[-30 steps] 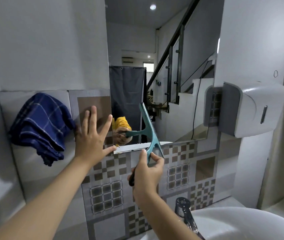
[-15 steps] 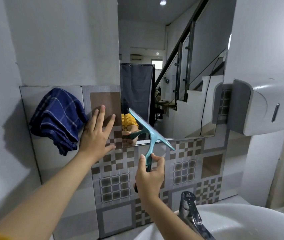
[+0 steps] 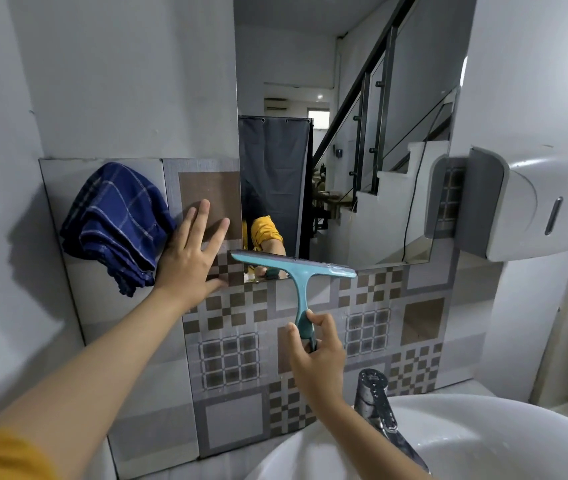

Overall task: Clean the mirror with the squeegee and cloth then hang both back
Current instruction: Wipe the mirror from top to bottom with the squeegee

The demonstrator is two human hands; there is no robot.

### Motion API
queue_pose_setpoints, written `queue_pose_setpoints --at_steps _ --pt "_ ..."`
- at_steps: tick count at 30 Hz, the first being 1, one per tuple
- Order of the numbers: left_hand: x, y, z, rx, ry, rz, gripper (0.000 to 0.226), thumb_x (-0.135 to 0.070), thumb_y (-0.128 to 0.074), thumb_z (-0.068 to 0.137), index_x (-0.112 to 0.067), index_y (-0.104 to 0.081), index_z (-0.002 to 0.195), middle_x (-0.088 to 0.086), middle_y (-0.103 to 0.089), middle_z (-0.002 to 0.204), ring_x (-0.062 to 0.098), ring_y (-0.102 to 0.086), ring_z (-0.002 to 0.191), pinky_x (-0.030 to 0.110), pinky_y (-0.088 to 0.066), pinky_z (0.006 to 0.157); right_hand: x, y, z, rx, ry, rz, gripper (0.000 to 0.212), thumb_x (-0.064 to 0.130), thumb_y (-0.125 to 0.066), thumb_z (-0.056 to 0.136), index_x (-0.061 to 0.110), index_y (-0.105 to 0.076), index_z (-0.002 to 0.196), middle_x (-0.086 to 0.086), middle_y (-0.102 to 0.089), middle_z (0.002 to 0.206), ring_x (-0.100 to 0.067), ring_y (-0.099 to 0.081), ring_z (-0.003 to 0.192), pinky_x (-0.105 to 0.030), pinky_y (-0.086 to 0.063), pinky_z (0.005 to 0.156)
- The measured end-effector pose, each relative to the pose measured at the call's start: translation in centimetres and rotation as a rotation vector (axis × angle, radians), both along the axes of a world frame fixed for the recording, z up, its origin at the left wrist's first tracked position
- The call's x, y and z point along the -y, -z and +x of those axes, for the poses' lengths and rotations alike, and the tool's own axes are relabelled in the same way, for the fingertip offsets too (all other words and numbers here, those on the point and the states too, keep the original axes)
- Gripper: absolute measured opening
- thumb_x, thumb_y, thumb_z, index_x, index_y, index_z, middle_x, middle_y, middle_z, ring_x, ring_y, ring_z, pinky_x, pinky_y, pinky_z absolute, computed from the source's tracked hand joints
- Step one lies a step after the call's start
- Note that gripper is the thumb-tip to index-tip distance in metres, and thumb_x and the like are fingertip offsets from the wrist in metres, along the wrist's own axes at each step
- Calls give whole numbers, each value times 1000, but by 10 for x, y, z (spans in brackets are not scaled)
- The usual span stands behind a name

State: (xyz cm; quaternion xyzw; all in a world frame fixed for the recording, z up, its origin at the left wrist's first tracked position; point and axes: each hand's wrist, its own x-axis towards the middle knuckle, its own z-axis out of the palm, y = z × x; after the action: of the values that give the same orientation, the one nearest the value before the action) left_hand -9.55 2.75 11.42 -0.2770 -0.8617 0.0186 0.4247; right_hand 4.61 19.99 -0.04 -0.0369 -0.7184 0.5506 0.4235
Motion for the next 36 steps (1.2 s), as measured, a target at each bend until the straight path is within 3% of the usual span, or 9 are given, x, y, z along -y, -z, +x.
queue_pose_setpoints --at_steps 5,10,15,22,25,28,31,34,36 --pt "2 -1 1 2 -2 -9 117 -46 -82 56 -20 -14 147 16 3 156 37 -3 141 53 -29 105 -10 2 4 27 2 57 20 21 -69 86 30 -51 90 0 -55 62 -6 -45 45 -16 -38 42" --pt "2 -2 3 14 -15 -10 116 -41 -83 57 -20 -13 147 16 4 156 37 -3 141 54 -32 103 -15 -4 14 29 -38 79 19 16 -69 86 24 -51 87 7 -49 56 -2 -45 39 -10 -32 38" --pt "1 -3 7 26 -36 -11 115 -47 -81 58 -21 -13 147 16 4 156 37 -3 141 52 -28 106 -24 4 17 124 -38 51 20 20 -71 85 30 -53 86 -2 -60 69 -5 -45 47 -19 -39 43" --pt "-4 -9 15 155 37 85 103 -42 -74 70 -25 -8 147 9 15 156 33 7 142 53 -17 111 -38 -3 40 199 -62 41 19 25 -73 83 26 -56 91 -5 -67 84 -6 -52 48 -16 -43 44" --pt "-16 -11 37 271 207 283 87 -35 -68 78 -24 -16 146 7 4 157 29 2 143 50 -11 113 -43 -20 56 253 -118 96 21 25 -74 82 23 -58 96 -7 -67 79 -2 -50 40 -12 -39 40" --pt "-30 -6 72 405 477 435 67 -25 -66 82 -22 -34 140 2 -22 153 20 -14 142 41 -14 115 -47 -41 74 315 -216 177 26 22 -74 81 18 -59 102 -1 -65 76 0 -52 39 -10 -39 40" --pt "-39 3 106 592 653 424 41 -20 -68 81 -26 -57 119 -5 -52 135 8 -42 127 27 -32 107 -52 -58 86 409 -248 321 32 23 -75 79 20 -59 107 2 -61 68 1 -51 38 -10 -38 40" --pt "-43 13 125 796 710 406 23 -15 -69 79 -25 -67 100 -9 -65 117 0 -54 112 5 -35 91 -57 -72 93 471 -306 453 35 22 -77 77 21 -60 107 4 -63 72 1 -54 40 -10 -40 41" --pt "-42 17 131 904 716 384 19 -10 -69 79 -22 -69 94 -7 -67 114 -3 -57 108 6 -38 91 -58 -80 98 493 -366 521 32 22 -78 77 24 -60 104 5 -65 77 1 -55 43 -11 -42 43"
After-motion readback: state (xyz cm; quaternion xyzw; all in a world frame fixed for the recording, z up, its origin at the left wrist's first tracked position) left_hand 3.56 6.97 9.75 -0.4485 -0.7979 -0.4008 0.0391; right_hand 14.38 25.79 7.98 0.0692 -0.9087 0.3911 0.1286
